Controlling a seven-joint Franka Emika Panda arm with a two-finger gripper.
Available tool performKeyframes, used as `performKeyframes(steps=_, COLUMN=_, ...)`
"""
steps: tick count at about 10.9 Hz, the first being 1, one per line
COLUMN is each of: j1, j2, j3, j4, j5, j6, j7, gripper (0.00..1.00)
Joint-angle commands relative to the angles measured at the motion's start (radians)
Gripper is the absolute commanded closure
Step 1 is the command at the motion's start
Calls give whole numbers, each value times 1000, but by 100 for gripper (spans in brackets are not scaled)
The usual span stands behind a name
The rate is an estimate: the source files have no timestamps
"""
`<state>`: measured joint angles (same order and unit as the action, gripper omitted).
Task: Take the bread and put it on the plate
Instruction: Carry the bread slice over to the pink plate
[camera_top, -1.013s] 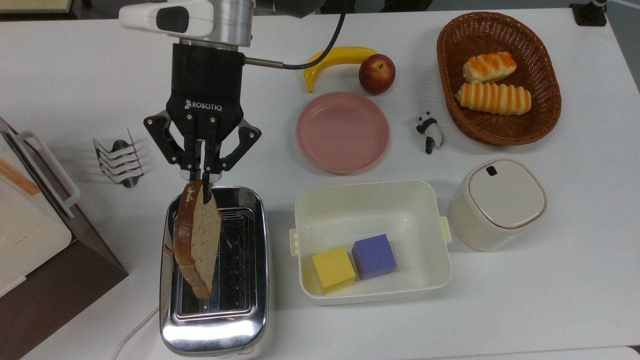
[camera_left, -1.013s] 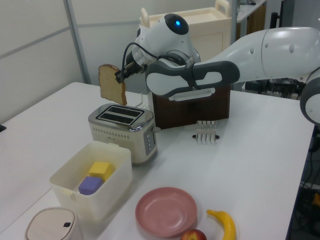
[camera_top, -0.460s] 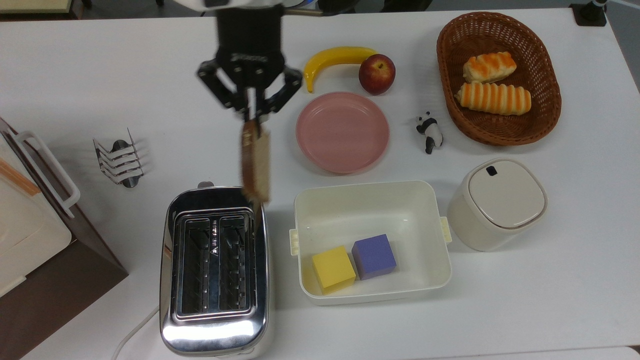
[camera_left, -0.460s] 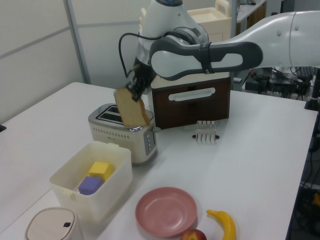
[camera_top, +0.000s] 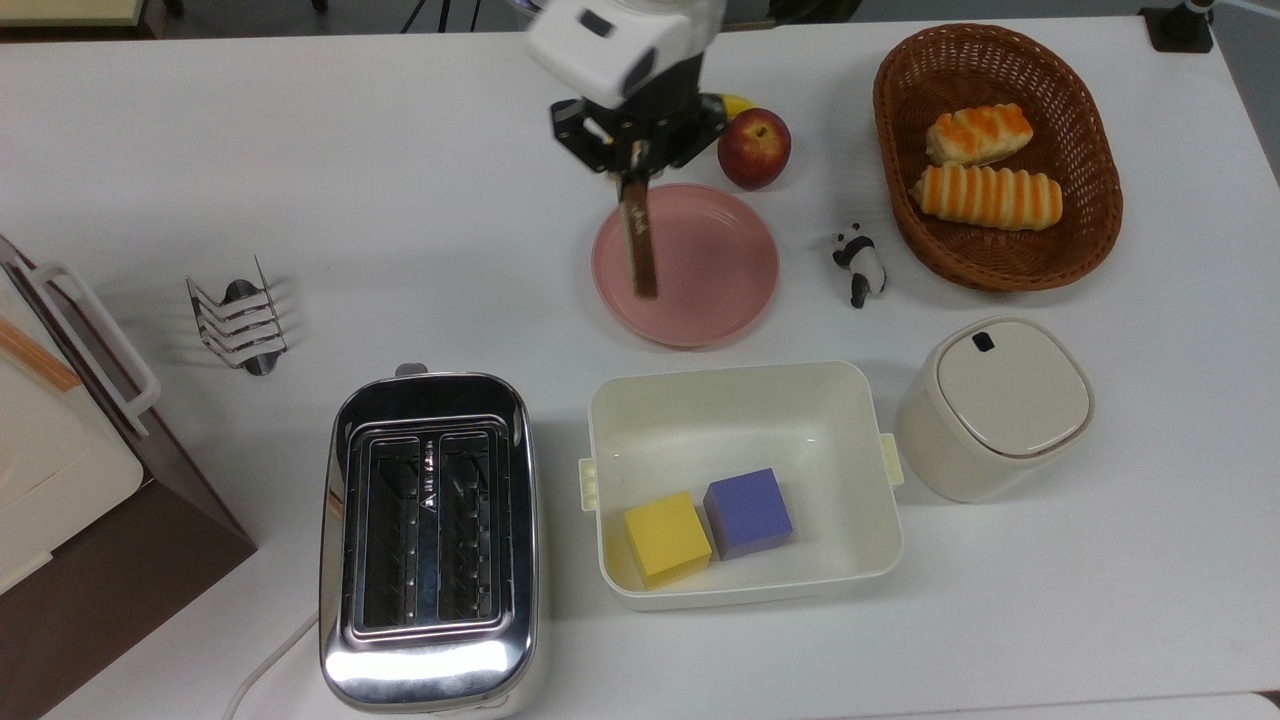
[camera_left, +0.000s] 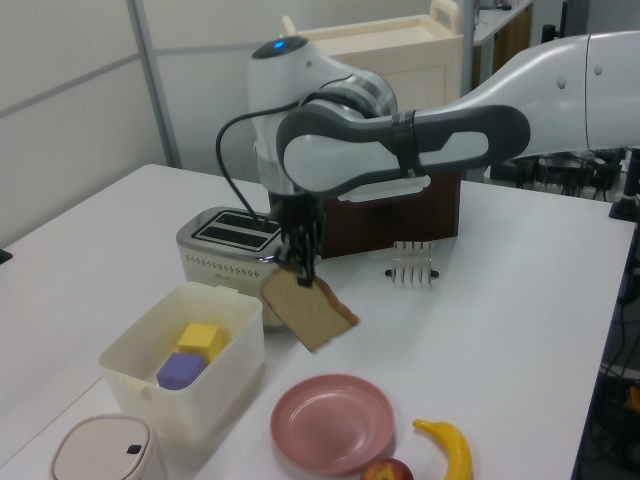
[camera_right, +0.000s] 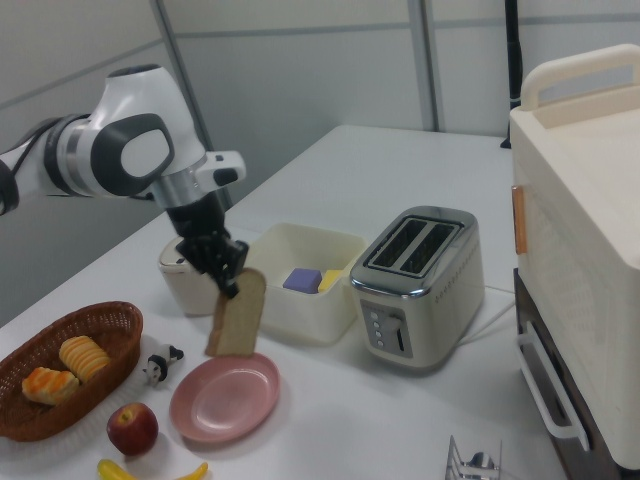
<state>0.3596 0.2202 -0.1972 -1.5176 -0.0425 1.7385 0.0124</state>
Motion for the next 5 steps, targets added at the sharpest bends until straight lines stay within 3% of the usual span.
performKeyframes(steps=1, j1=65, j2=-18, j3=-8, j4=-24, j5=53, j6=-160, j7=-116, gripper=90)
performKeyframes(steps=5, j1=104, j2=57, j3=-8, j4=-21, j5=101, j6=-244, j7=-276, gripper=85)
